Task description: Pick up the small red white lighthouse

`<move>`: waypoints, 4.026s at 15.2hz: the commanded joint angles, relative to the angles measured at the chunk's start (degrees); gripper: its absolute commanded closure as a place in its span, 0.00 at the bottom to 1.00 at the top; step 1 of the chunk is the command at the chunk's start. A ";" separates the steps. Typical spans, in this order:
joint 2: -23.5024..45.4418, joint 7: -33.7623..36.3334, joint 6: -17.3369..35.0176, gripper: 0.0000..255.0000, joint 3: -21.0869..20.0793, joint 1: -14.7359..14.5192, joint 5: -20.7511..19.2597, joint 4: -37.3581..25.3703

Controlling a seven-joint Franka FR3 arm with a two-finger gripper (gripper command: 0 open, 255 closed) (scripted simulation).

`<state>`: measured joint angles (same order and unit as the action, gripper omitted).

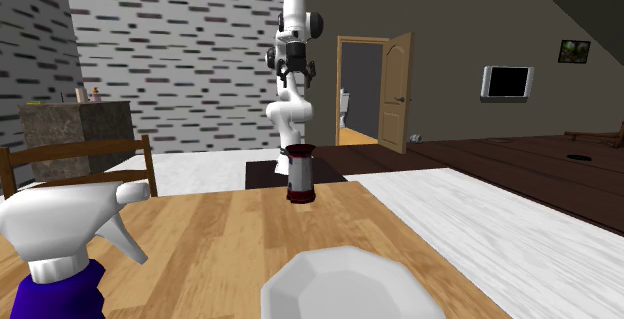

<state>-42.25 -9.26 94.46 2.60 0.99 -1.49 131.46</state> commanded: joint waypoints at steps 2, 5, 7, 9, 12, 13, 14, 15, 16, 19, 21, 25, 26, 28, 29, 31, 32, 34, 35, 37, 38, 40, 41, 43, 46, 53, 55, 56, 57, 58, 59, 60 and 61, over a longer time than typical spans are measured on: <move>2.08 -0.55 1.31 0.00 0.40 -0.05 -0.11 -0.61; 8.46 -2.22 4.93 0.00 1.55 -0.26 -0.27 -2.89; 12.82 -3.35 7.06 0.00 2.26 -0.41 -0.22 -4.80; 17.25 -4.51 8.94 0.00 2.94 -0.57 -0.05 -7.01; 23.98 -6.28 11.28 0.00 3.87 -0.78 0.43 -10.89; 26.25 -6.89 11.93 0.00 4.15 -0.83 0.66 -12.34; 28.53 -7.49 12.50 0.00 4.42 -0.88 0.91 -13.86; 30.82 -8.10 13.00 0.00 4.66 -0.91 1.19 -15.46; 33.12 -8.72 13.44 0.00 4.87 -0.92 1.50 -17.14; 40.10 -10.54 14.30 0.00 5.38 -0.83 2.54 -22.66; 44.82 -11.71 14.49 0.00 5.61 -0.68 3.31 -26.79; 54.54 -13.84 13.93 0.00 5.71 -0.04 4.87 -36.25; 57.06 -14.31 13.57 0.00 5.67 0.18 5.24 -38.92; 59.03 -14.67 13.98 0.00 5.59 0.37 5.53 -40.34; 59.14 -14.70 14.70 0.00 5.57 0.37 5.55 -39.72; 59.39 -14.78 16.14 0.00 5.54 0.36 5.62 -38.53; 59.54 -14.82 16.85 0.00 5.53 0.36 5.65 -37.96; 59.86 -14.90 18.27 0.00 5.50 0.35 5.73 -36.86; 59.96 -14.92 18.67 0.00 5.49 0.35 5.76 -36.56; 59.92 -14.87 18.71 1.00 5.48 0.32 5.74 -36.48; 59.97 -14.87 18.70 1.00 5.48 0.32 5.75 -36.55; 59.97 -14.92 18.70 1.00 5.49 0.35 5.76 -36.54; 60.05 -14.92 18.66 1.00 5.49 0.36 5.77 -36.66; 60.03 -14.94 18.72 1.00 5.50 0.37 5.77 -36.58; 59.96 -14.92 18.67 1.00 5.49 0.35 5.76 -36.56; 58.99 -14.65 13.67 1.00 5.58 0.38 5.51 -40.60; 58.82 -14.59 12.19 1.00 5.61 0.40 5.46 -41.91; 58.75 -14.56 11.45 1.00 5.62 0.41 5.44 -42.59; 58.70 -14.53 10.70 1.00 5.63 0.43 5.42 -43.29; 58.67 -14.50 9.95 1.00 5.64 0.44 5.41 -44.01; 58.64 -14.47 9.19 1.00 5.64 0.46 5.39 -44.74; 58.63 -14.44 8.42 1.00 5.65 0.47 5.38 -45.50; 58.64 -14.42 7.65 1.00 5.66 0.49 5.37 -46.28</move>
<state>16.70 -23.73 102.80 8.25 1.51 3.94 85.55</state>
